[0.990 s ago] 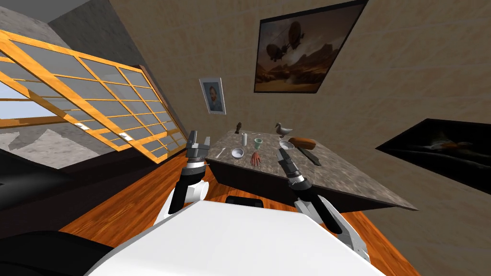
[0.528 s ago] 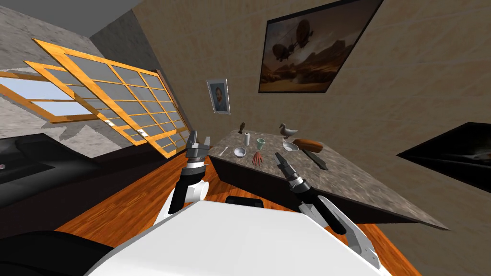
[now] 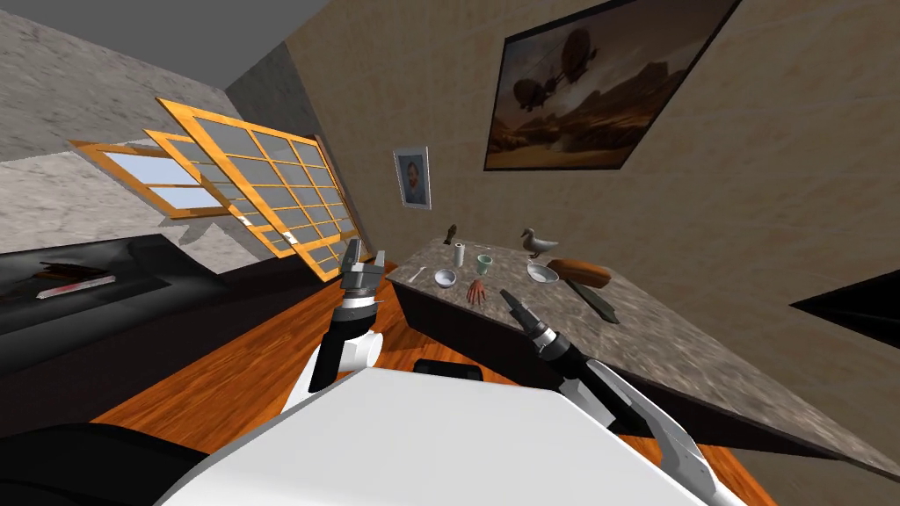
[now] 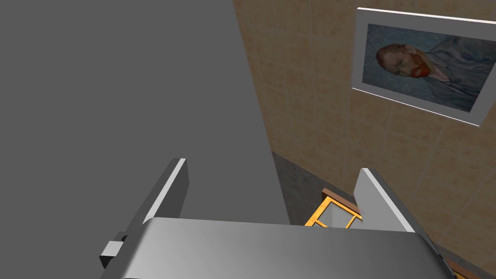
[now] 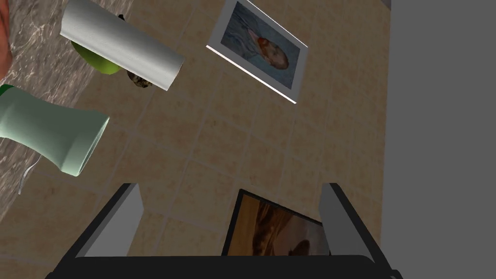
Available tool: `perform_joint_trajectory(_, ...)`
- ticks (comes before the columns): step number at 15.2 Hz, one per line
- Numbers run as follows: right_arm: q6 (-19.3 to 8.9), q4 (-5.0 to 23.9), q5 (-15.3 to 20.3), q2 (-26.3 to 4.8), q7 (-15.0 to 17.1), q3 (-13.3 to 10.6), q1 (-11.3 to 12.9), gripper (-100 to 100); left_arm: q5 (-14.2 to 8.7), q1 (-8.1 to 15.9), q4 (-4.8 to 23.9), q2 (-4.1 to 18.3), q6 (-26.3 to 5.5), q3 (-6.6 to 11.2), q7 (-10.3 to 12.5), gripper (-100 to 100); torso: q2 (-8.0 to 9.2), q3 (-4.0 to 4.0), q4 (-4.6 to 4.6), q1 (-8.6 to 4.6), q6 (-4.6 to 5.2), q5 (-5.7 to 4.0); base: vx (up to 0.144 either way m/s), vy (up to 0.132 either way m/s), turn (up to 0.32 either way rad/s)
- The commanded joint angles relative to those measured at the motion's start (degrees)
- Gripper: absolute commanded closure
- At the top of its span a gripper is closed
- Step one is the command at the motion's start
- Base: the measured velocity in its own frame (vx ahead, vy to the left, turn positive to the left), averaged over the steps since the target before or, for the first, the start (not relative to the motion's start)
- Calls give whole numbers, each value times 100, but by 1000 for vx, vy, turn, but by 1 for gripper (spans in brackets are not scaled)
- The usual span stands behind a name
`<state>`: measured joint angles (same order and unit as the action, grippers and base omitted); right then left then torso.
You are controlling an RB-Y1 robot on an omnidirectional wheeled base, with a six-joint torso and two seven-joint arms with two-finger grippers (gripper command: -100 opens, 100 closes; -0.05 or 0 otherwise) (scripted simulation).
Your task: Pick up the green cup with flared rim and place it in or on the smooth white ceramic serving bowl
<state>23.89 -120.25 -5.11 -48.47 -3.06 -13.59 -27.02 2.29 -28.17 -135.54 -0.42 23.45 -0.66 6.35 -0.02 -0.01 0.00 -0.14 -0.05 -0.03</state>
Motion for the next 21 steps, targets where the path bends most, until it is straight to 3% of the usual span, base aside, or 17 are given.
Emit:
perform_joint_trajectory(1, 11, 83, -29, -286, 4, -69, -53, -100, 0, 0, 0, 0, 0, 0, 0, 0, 0, 0, 0, 0, 0, 0, -21, -23, 280)
perform_joint_trajectory(7, 6, 239, -66, -908, 5, -200, -65, -100, 0, -1, 0, 0, 0, 1, 0, 0, 0, 0, 0, -2, 5, 0, -14, -19, 141)
perform_joint_trajectory(8, 0, 398, -106, -1121, 1, -332, -78, -100, 0, -1, 0, 0, 0, 1, 0, 0, -1, 0, 0, 0, 7, 0, -13, -8, 284)
perform_joint_trajectory(11, 0, 398, -106, -1382, 1, -332, -78, -100, 0, -1, 0, 0, 0, 1, 0, 0, -1, -1, 0, 0, 5, 1, -13, -19, 143)
perform_joint_trajectory(12, -8, 559, -146, -1588, -6, -465, -93, -100, 0, -1, 0, 0, 0, 1, 0, 0, -2, -1, 0, 1, 7, 0, -13, -9, 294)
perform_joint_trajectory(15, -8, 559, -146, -1861, -6, -465, -93, -100, 0, -1, 0, 0, 0, 1, 0, 0, -3, -2, 0, 0, 5, 1, -12, -17, 156)
perform_joint_trajectory(16, -18, 722, -187, -2055, -17, -598, -109, -100, 0, -1, 0, 0, 0, 1, 0, 0, -3, -2, 0, 2, 7, 1, -9, -6, 245)
perform_joint_trajectory(19, -18, 722, -187, -2342, -17, -598, -109, -100, 0, -1, 0, 0, 0, 1, 0, 0, -5, -2, -1, 0, 4, 1, -9, -18, 168)
perform_joint_trajectory(21, -29, 887, -229, -2664, -31, -733, -129, -100, 0, 0, 0, 0, 0, 0, 0, 0, -6, -4, -1, 2, -2, 1, -10, -15, 335)
